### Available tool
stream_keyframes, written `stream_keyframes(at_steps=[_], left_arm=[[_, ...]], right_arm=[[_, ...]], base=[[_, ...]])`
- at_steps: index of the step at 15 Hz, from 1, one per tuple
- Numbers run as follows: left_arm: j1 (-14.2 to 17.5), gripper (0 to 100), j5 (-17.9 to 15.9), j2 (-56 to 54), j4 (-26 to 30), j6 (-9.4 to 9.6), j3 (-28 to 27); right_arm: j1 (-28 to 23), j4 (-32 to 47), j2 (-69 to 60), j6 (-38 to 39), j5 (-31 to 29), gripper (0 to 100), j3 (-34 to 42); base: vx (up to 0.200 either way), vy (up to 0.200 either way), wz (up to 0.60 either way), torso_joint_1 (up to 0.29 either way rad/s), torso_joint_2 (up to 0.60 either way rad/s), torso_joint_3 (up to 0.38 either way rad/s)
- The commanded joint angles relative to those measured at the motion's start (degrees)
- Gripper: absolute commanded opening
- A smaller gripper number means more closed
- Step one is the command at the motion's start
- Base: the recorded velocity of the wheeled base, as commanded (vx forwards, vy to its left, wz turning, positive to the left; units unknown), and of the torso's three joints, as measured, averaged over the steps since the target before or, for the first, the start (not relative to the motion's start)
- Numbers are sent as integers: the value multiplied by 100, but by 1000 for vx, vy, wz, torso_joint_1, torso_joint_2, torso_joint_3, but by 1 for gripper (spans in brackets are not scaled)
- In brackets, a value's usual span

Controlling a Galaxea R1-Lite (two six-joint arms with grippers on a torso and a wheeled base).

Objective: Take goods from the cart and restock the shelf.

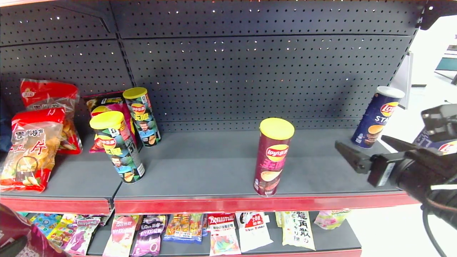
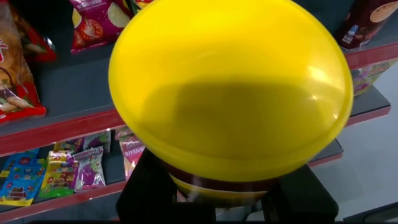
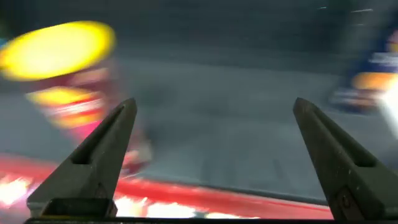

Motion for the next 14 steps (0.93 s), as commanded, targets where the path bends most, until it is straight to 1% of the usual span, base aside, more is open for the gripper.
stream_keyframes(at_steps=[1, 3, 4, 5, 6, 7, 8, 9, 10, 12, 13, 14], left_arm=[[-5, 0, -38, 50, -5, 1, -3], [-5, 0, -109, 103, -49, 1, -12], [-5, 0, -109, 138, -129, 1, -3], [-5, 0, -117, 261, -375, 1, -3], [-5, 0, -152, 340, -577, 1, -3], [-5, 0, -188, 419, -709, 1, -12], [-5, 0, -205, 498, -753, 1, -29], [-5, 0, -223, 560, -788, 1, -56], [-5, 0, -240, 613, -858, 1, -47], [-5, 0, -443, 639, -920, -25, -47], [-5, 0, -548, 630, -920, -34, -47], [-5, 0, -645, 630, -920, -34, -38]], right_arm=[[-1830, 131, -1032, -297, 573, 100, 265], [-3439, 439, -1445, -403, 1338, 100, 467], [-4019, 571, -1542, -403, 1663, 100, 528], [-5003, 799, -1691, -403, 2375, 100, 590], [-5566, 922, -1832, -385, 2999, 100, 704], [-5900, 940, -2043, -368, 3658, 100, 933], [-5961, 940, -2306, -368, 4089, 100, 1240], [-5952, 949, -2552, -385, 4326, 100, 1565], [-5856, 949, -2649, -447, 4370, 100, 1891], [-5513, 957, -2588, -640, 4388, 100, 2163], [-5170, 1028, -2596, -649, 4484, 100, 2216], [-4713, 1151, -2658, -614, 4713, 100, 2216]], base=[[0, 0, 0, 0, 0, 0], [0, 0, 0, 0, 0, 0], [0, 0, 0, 0, 0, 0], [0, 0, 0, 0, 0, 0], [0, 0, 0, 0, 0, 0], [0, 0, 0, 0, 0, 0], [0, 0, 0, 0, 0, 0], [0, 0, 0, 0, 0, 0], [0, 0, 0, 0, 0, 0], [0, 0, 0, 0, 0, 0], [0, 0, 0, 0, 0, 0], [0, 0, 0, 0, 0, 0]])
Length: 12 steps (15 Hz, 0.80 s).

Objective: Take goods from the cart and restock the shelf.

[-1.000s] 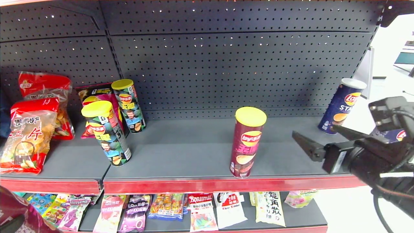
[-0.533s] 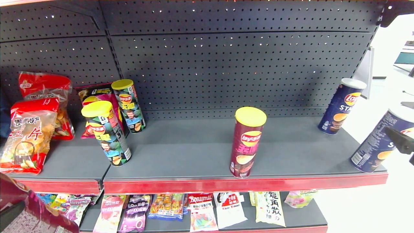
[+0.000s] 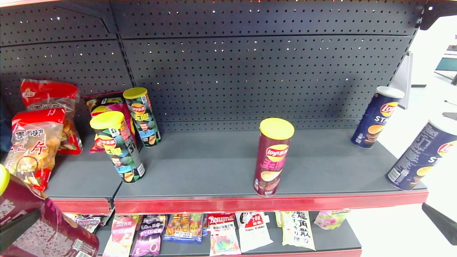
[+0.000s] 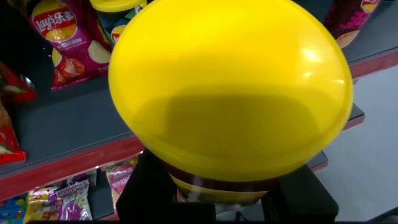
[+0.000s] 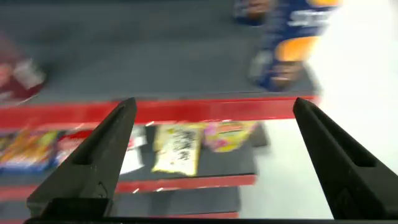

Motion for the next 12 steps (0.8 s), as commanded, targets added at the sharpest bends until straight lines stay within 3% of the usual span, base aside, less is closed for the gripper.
stream_keyframes(at_steps=[1, 3, 4, 5, 7, 9, 12], left_arm=[[2, 0, -72, 38, 6, -2, -2], [2, 0, -98, 38, 6, 6, -11], [2, 0, -98, 29, 6, 6, -11], [2, 0, -107, 12, 6, 15, -19], [2, 0, -151, 29, -3, 15, -55], [-6, 0, -388, 64, -3, 42, -55], [-6, 0, -854, 82, 6, 42, -28]], right_arm=[[958, 228, -369, 16, 269, 100, 92], [1661, 773, -1617, 43, 234, 100, 197], [1678, 1037, -1916, 52, 199, 100, 197], [1547, 2100, -3111, 52, -311, 100, 118], [1529, 3058, -4210, -1, -961, 100, 171], [1529, 2979, -4184, 87, -2034, 100, 189], [1529, 3040, -4184, 438, -2121, 100, 197]], base=[[0, 0, 0, 0, 0, 0], [0, 0, 0, 0, 0, 0], [0, 0, 0, 0, 0, 0], [0, 0, 0, 0, 0, 0], [0, 0, 0, 0, 0, 0], [0, 0, 0, 0, 0, 0], [0, 0, 0, 0, 0, 0]])
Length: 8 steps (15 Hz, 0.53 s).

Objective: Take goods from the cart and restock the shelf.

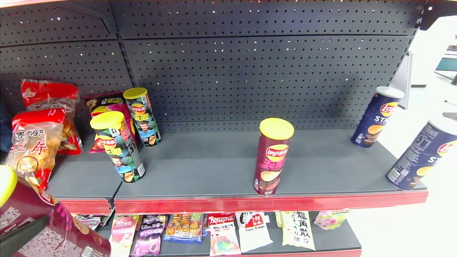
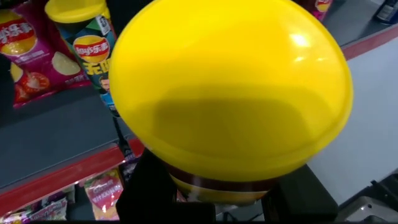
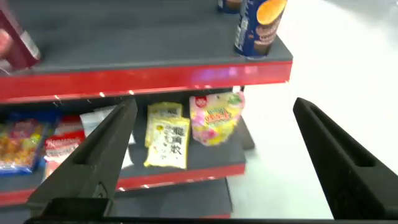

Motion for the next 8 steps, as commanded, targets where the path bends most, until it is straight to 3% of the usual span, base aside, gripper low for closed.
stream_keyframes(at_steps=[1, 8], left_arm=[[5, 0, -161, 44, 0, -1, 1], [5, 0, -134, 307, 26, -10, 10]], right_arm=[[16, 319, -242, 122, 159, 100, 7], [78, 310, -234, 113, 212, 100, 7]], base=[[0, 0, 0, 0, 0, 0], [0, 0, 0, 0, 0, 0]])
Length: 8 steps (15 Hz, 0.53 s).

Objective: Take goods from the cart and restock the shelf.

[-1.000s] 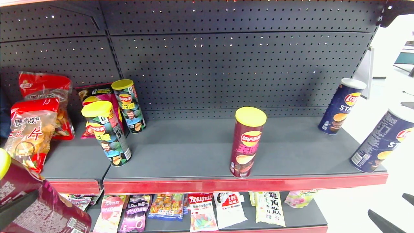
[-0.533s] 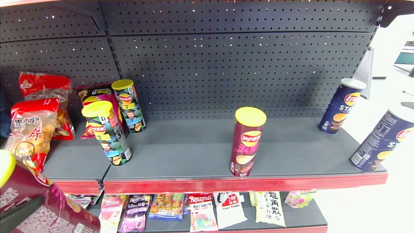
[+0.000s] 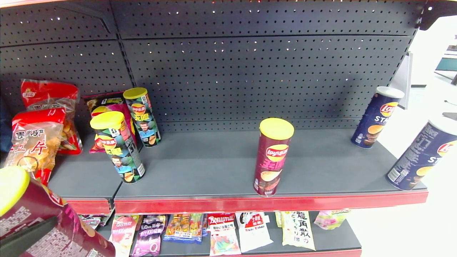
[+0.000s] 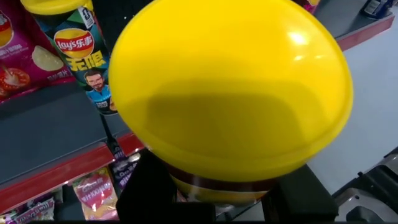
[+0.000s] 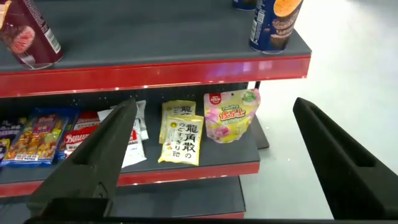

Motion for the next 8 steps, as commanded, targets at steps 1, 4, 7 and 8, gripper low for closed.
stream_keyframes(at_steps=[1, 4, 7, 8], left_arm=[[11, 0, 54, 147, 8, -10, 12], [11, 0, 336, 455, -19, -10, 3], [11, 0, 371, 560, -19, -10, -6], [11, 0, 371, 560, -19, -10, -6]], right_arm=[[1, -1, 26, 9, 2, 100, 1], [1, -1, 26, 9, 2, 100, 1], [1, -1, 26, 9, 2, 100, 1], [1, -1, 26, 9, 2, 100, 1]], base=[[0, 0, 0, 0, 0, 0], [0, 0, 0, 0, 0, 0], [0, 0, 0, 0, 0, 0], [0, 0, 0, 0, 0, 0]])
